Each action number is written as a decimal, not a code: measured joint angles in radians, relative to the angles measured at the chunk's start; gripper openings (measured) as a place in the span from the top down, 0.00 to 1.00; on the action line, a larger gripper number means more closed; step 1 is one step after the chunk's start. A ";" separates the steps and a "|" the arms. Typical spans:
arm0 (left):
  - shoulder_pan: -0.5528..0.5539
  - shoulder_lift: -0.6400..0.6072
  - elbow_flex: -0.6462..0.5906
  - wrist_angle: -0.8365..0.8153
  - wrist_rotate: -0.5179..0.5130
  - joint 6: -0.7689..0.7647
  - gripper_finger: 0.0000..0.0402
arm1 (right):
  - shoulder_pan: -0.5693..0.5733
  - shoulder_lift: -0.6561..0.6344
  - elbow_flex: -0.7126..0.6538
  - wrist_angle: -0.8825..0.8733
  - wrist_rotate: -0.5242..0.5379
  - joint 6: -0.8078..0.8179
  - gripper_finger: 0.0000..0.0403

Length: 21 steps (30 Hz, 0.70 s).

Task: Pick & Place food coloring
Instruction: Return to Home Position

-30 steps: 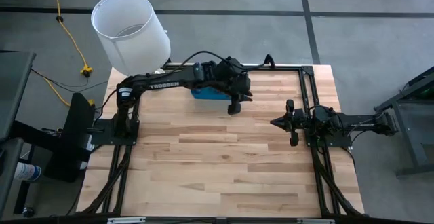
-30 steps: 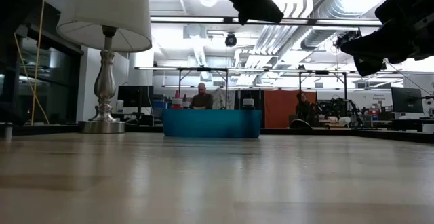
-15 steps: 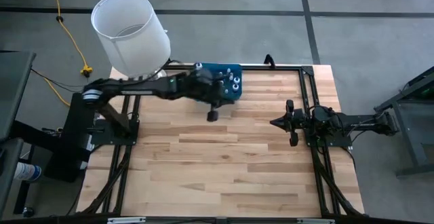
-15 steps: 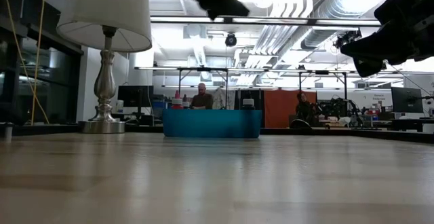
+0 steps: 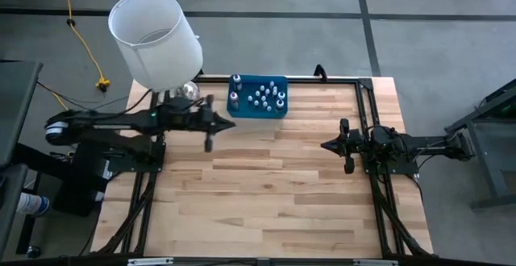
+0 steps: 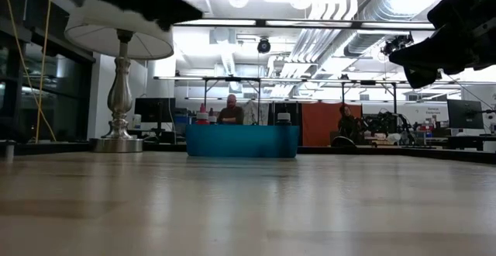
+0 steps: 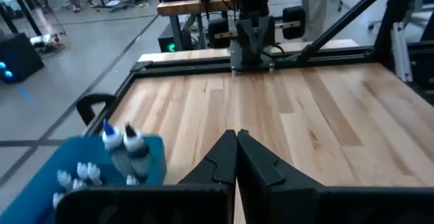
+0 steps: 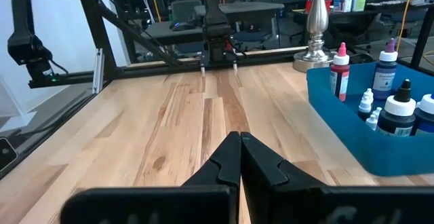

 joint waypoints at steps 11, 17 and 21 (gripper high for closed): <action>0.000 -0.449 -0.319 0.008 -0.006 -0.088 1.00 | 0.000 0.000 0.000 0.000 0.000 0.000 1.00; 0.000 -0.635 -0.436 0.007 0.020 -0.179 1.00 | 0.000 0.000 0.000 0.000 0.000 0.000 1.00; -0.001 -0.721 -0.486 0.019 0.028 -0.206 1.00 | 0.000 0.000 0.000 0.000 0.000 0.001 1.00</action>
